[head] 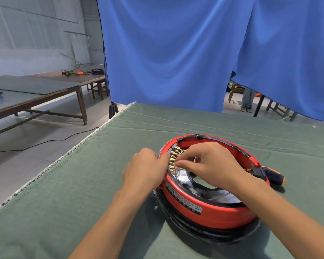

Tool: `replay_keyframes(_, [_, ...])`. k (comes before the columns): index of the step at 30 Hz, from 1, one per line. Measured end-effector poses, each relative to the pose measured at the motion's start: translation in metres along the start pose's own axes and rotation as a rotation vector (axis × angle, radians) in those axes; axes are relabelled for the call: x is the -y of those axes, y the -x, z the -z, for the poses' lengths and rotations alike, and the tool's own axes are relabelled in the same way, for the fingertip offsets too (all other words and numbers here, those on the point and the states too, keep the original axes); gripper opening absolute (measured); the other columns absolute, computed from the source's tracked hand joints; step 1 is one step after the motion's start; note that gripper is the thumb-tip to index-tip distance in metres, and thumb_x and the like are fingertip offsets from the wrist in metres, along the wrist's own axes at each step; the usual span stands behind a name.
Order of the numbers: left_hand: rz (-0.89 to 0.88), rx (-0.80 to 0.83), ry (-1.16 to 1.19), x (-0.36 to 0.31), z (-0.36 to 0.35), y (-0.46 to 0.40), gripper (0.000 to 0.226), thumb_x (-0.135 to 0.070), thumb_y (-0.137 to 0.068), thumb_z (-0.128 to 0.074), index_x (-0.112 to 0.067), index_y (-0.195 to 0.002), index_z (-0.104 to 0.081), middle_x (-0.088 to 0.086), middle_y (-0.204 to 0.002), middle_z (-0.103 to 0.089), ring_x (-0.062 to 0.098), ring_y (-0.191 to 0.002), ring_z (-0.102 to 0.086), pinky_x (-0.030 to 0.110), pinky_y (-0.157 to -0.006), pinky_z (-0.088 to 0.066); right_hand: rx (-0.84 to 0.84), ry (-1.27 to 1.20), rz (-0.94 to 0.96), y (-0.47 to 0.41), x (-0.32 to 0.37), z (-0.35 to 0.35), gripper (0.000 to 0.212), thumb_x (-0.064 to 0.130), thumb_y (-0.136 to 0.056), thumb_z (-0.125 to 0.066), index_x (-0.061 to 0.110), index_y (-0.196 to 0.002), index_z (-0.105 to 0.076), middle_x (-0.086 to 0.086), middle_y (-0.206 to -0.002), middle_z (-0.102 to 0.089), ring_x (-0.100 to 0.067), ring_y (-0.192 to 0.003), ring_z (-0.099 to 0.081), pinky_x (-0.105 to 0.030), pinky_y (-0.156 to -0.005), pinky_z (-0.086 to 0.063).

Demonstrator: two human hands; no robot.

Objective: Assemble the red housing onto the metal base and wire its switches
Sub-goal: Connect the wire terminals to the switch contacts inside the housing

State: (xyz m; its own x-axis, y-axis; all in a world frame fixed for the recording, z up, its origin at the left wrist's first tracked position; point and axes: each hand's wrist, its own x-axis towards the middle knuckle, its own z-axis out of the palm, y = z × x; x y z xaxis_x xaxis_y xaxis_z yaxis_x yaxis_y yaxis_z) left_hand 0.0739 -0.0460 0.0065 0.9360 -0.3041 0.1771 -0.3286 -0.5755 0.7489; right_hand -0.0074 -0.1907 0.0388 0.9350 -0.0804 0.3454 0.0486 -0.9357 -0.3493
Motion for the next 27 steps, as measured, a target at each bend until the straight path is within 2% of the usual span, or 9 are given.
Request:
replay_keyframes(2, [0.000, -0.026, 0.019, -0.004, -0.005, 0.001, 0.055, -0.047, -0.089, -0.052, -0.014, -0.050, -0.031, 0.019, -0.072, -0.054, 0.044, -0.078, -0.057, 0.036, -0.056, -0.032, -0.003, 0.000, -0.025, 0.003, 0.000, 0.002, 0.017, 0.050, -0.082, -0.063, 0.039, -0.089, -0.074, 0.015, -0.077, -0.069, -0.001, -0.066, -0.051, -0.027, -0.065, -0.044])
replay_keyframes(4, [0.007, -0.032, 0.057, -0.007, -0.008, -0.001, 0.054, -0.044, -0.090, -0.051, -0.014, -0.052, -0.030, 0.019, -0.079, -0.054, 0.045, -0.084, -0.056, 0.038, -0.057, -0.034, 0.022, 0.026, -0.052, 0.003, 0.002, 0.002, 0.018, 0.052, -0.082, -0.063, 0.040, -0.090, -0.073, 0.019, -0.066, -0.062, -0.001, -0.064, -0.051, -0.023, -0.060, -0.039])
replay_keyframes(6, [0.007, -0.008, 0.080, -0.008, -0.010, -0.003, 0.053, -0.040, -0.091, -0.051, -0.014, -0.050, -0.030, 0.022, -0.065, -0.049, 0.045, -0.073, -0.050, 0.037, -0.056, -0.030, 0.020, 0.042, -0.071, 0.005, 0.004, -0.002, 0.016, 0.050, -0.083, -0.064, 0.040, -0.090, -0.073, 0.021, -0.060, -0.055, 0.001, -0.062, -0.050, -0.022, -0.057, -0.036])
replay_keyframes(8, [0.001, 0.018, 0.105, -0.007, -0.011, -0.003, 0.052, -0.040, -0.091, -0.050, -0.013, -0.050, -0.032, 0.010, -0.051, -0.039, 0.035, -0.061, -0.043, 0.036, -0.057, -0.032, -0.054, 0.030, -0.085, 0.006, 0.004, -0.003, 0.013, 0.045, -0.083, -0.065, 0.037, -0.088, -0.074, 0.021, -0.062, -0.057, 0.000, -0.063, -0.051, -0.024, -0.060, -0.039])
replay_keyframes(11, [-0.003, 0.036, 0.142, -0.002, -0.012, -0.003, 0.050, -0.042, -0.093, -0.044, -0.014, -0.052, -0.038, 0.003, -0.055, -0.048, 0.029, -0.061, -0.048, 0.038, -0.063, -0.045, -0.167, 0.037, -0.141, 0.003, 0.001, 0.001, 0.010, 0.041, -0.085, -0.064, 0.038, -0.088, -0.073, 0.022, -0.068, -0.056, 0.002, -0.065, -0.048, -0.026, -0.061, -0.036])
replay_keyframes(14, [-0.025, 0.008, 0.118, -0.002, -0.012, -0.001, 0.051, -0.044, -0.096, -0.038, -0.014, -0.055, -0.039, 0.006, -0.061, -0.054, 0.031, -0.067, -0.054, 0.039, -0.067, -0.048, -0.099, 0.092, -0.185, -0.005, 0.002, 0.001, 0.012, 0.044, -0.085, -0.064, 0.038, -0.090, -0.073, 0.016, -0.073, -0.057, -0.004, -0.075, -0.051, -0.027, -0.062, -0.035])
replay_keyframes(20, [-0.026, -0.052, 0.015, -0.005, -0.013, 0.003, 0.030, -0.047, -0.095, -0.035, -0.023, -0.100, -0.051, 0.007, -0.099, -0.065, 0.033, -0.095, -0.059, 0.039, -0.078, -0.045, -0.066, 0.070, -0.209, -0.017, 0.005, -0.006, 0.010, 0.040, -0.081, -0.069, 0.032, -0.083, -0.076, 0.014, -0.075, -0.067, -0.003, -0.071, -0.052, -0.024, -0.059, -0.035])
replay_keyframes(22, [-0.053, -0.059, 0.013, -0.006, -0.012, 0.003, 0.033, -0.044, -0.096, -0.034, -0.022, -0.094, -0.058, 0.007, -0.098, -0.067, 0.033, -0.095, -0.060, 0.040, -0.081, -0.048, -0.072, 0.078, -0.188, -0.019, 0.004, -0.007, 0.010, 0.038, -0.081, -0.070, 0.032, -0.082, -0.077, 0.014, -0.074, -0.069, -0.004, -0.069, -0.053, -0.023, -0.056, -0.033])
replay_keyframes(27, [-0.072, -0.086, 0.007, -0.008, -0.011, 0.003, 0.039, -0.038, -0.097, -0.032, -0.016, -0.067, -0.044, 0.012, -0.085, -0.066, 0.036, -0.084, -0.059, 0.042, -0.074, -0.050, -0.089, 0.124, -0.123, -0.024, 0.005, -0.012, 0.009, 0.032, -0.083, -0.068, 0.031, -0.085, -0.077, 0.017, -0.055, -0.044, -0.008, -0.068, -0.044, -0.021, -0.050, -0.023])
